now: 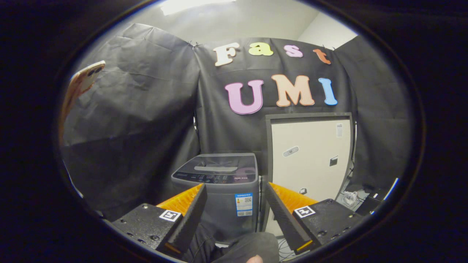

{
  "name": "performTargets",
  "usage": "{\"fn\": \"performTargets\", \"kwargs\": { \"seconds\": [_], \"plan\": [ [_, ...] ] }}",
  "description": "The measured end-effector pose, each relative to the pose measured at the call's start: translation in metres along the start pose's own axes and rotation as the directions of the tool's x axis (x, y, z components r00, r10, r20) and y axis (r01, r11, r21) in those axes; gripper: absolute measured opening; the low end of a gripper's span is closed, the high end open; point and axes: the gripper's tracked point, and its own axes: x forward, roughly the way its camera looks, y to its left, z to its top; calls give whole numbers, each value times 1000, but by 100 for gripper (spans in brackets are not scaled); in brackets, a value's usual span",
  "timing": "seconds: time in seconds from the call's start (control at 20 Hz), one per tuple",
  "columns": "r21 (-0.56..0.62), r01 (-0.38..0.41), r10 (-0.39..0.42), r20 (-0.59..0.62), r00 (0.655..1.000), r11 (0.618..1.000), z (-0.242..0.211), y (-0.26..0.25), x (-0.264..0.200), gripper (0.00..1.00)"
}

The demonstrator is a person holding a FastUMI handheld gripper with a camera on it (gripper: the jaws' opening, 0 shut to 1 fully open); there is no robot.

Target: Put the clothes into the washing machine and then close the washing machine lid.

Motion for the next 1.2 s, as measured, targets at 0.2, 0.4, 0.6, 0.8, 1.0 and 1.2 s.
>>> {"fn": "performTargets", "kwargs": {
  "seconds": [0.2,0.4,0.6,0.8,1.0,1.2],
  "plan": [
    [-1,2,-2,-2,1000,1000,-2,0,-2,97],
    [6,5,-5,-4,1000,1000,-4,-2,-3,97],
    [7,4,-4,-11,1000,1000,-8,-1,-2,97],
    [7,4,-4,-9,1000,1000,-8,-1,-3,97],
    [8,6,-6,-7,1000,1000,-7,-2,-4,97],
    [7,5,-5,-4,1000,1000,-7,-2,-4,97]
  ]
}}
